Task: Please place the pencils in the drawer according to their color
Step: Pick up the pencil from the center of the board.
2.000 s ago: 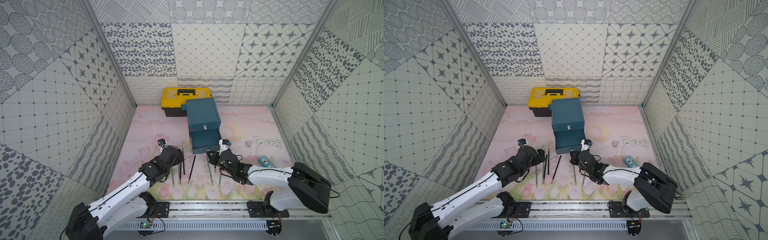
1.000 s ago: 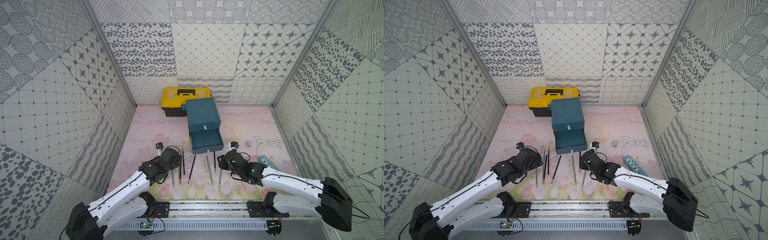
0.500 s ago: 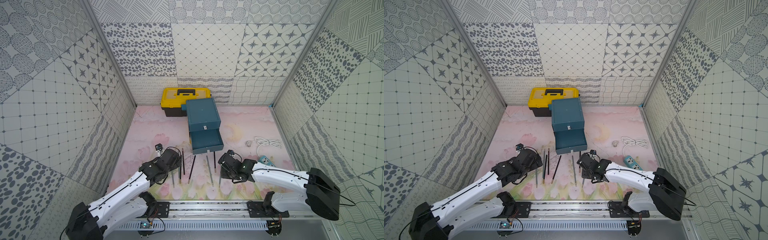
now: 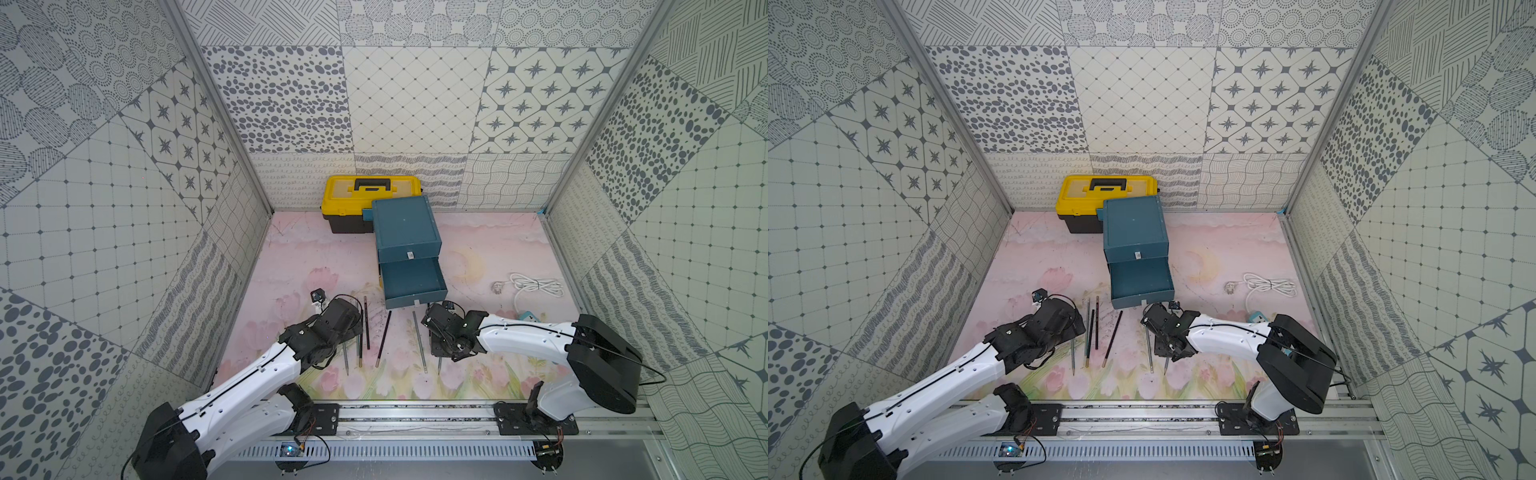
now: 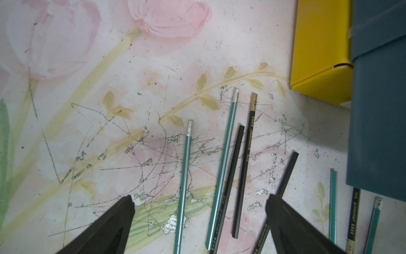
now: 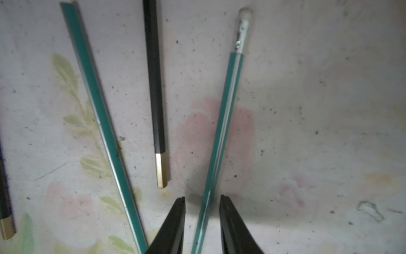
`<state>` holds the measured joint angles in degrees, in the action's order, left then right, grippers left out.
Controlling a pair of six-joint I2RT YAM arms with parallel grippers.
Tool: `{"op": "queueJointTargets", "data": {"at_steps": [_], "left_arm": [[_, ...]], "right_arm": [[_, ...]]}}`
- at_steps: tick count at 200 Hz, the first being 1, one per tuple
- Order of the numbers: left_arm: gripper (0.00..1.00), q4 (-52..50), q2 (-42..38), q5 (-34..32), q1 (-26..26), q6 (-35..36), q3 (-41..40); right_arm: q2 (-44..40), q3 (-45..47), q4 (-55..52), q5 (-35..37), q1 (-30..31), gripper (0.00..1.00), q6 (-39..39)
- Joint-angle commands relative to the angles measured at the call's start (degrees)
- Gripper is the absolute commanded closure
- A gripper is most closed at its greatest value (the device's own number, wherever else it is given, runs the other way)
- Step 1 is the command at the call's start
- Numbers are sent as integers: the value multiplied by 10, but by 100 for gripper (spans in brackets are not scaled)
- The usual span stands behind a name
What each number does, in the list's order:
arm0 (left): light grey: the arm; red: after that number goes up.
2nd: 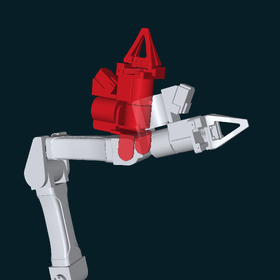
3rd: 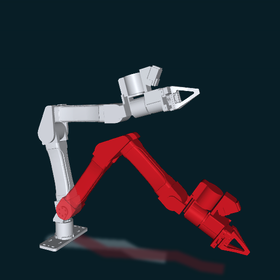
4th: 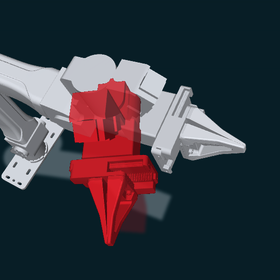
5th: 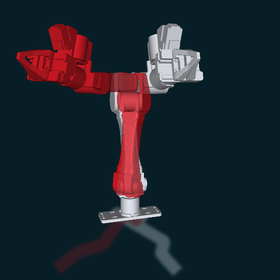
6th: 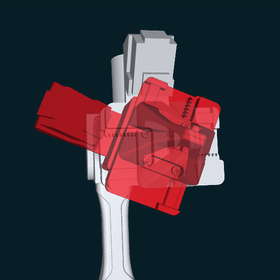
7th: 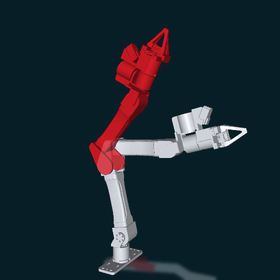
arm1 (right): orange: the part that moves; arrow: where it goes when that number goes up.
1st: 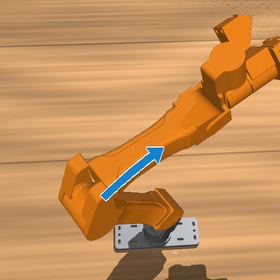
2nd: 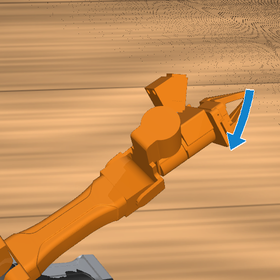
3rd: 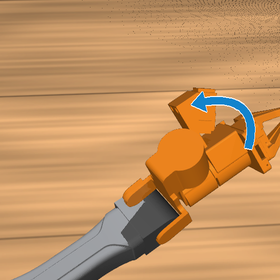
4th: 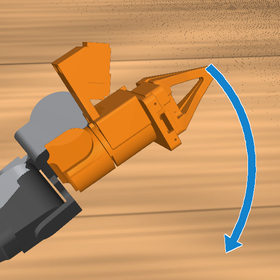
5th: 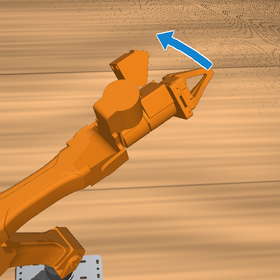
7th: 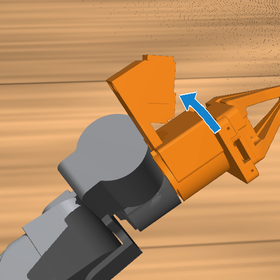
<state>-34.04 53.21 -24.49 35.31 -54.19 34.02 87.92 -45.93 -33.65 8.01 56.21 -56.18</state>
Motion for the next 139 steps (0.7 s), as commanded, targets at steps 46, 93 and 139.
{"op": "queueJointTargets", "data": {"at_steps": [46,93,139], "left_arm": [[1,3,-1,-7,-5,6,1],[1,4,0,-16,-8,17,6],[1,2,3,-24,-15,23,8]], "right_arm": [[37,-1,-53,-25,-46,83,23],[71,-15,-132,-17,-80,84,75],[85,-18,-151,-37,-100,79,100]]}}
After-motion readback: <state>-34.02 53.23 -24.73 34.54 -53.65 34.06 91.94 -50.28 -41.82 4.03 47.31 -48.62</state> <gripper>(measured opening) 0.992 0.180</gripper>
